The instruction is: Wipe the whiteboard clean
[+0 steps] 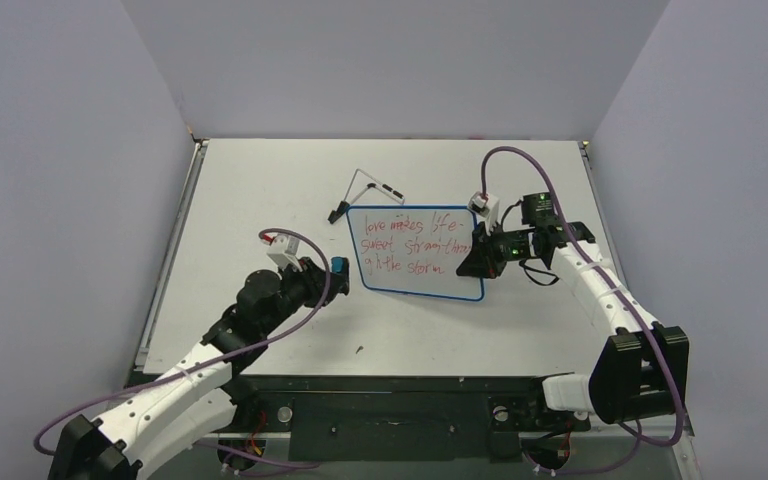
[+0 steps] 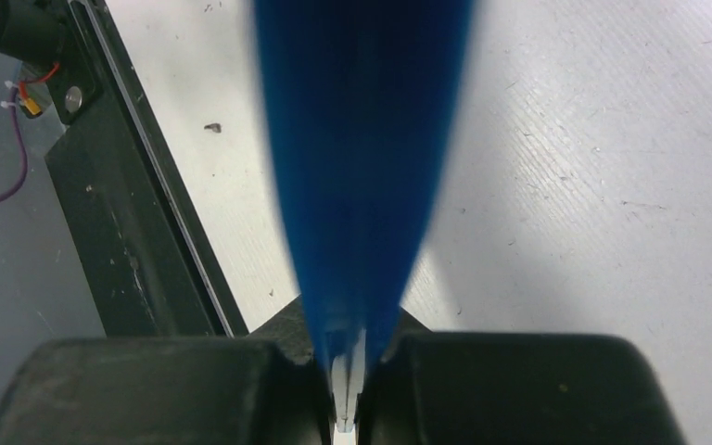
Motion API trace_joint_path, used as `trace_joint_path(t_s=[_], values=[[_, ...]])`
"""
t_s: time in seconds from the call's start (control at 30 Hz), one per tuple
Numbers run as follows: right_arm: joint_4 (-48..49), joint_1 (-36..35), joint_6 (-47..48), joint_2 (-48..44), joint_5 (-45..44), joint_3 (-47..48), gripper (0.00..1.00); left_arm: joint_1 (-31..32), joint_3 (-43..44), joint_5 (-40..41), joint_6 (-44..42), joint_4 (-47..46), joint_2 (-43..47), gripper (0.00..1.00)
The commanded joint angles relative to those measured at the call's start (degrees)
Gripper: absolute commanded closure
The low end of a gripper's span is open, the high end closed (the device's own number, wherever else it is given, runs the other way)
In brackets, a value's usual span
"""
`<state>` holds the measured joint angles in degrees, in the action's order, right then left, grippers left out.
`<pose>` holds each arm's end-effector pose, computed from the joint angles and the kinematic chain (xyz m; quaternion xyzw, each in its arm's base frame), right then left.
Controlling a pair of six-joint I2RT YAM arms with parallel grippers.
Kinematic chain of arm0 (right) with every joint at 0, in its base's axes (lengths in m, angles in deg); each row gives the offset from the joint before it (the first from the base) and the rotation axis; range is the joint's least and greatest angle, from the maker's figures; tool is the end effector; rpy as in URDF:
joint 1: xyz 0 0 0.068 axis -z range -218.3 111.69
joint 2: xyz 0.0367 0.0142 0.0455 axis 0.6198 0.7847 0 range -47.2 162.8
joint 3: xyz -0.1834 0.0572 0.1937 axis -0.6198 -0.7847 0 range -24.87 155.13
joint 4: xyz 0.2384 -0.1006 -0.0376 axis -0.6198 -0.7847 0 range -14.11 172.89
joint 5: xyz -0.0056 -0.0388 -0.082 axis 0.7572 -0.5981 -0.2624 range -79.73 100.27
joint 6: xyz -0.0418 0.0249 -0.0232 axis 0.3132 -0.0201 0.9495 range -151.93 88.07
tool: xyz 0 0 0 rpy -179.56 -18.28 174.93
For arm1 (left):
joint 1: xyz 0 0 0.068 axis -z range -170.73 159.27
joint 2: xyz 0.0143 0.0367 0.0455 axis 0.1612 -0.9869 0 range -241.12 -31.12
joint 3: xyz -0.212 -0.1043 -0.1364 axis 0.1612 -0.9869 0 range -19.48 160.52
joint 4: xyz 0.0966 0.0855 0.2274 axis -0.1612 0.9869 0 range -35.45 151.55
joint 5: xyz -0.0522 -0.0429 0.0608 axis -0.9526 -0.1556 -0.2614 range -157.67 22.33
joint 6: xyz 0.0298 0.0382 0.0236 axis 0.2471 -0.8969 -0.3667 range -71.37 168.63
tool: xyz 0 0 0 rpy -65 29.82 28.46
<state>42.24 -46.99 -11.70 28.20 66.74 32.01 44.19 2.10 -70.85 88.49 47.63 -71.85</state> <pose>0.2455 0.0675 0.2676 -0.3338 0.7910 0.4302 0.2789 0.1449 -0.1035 0.2390 -0.0162 0.7781 -0.3982 0.4855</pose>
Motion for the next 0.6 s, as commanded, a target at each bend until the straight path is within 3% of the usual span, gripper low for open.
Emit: trace_joint_path(t_s=[0.0, 0.27, 0.57], values=[[-3.10, 0.43, 6.51, -1.42, -0.08, 1.17, 1.00, 1.46, 1.42, 10.89, -1.47, -10.11, -6.38, 1.00], [-10.79, 1.55, 16.36, -0.62, 0.64, 3.03, 1.00, 1.25, 2.79, 11.71, -8.21, -27.89, -19.14, 1.00], [-11.83, 2.48, 16.17, 1.77, 1.55, 4.46, 1.00, 2.90, 7.26, 13.69, -11.98, -32.03, -26.89, 1.00]])
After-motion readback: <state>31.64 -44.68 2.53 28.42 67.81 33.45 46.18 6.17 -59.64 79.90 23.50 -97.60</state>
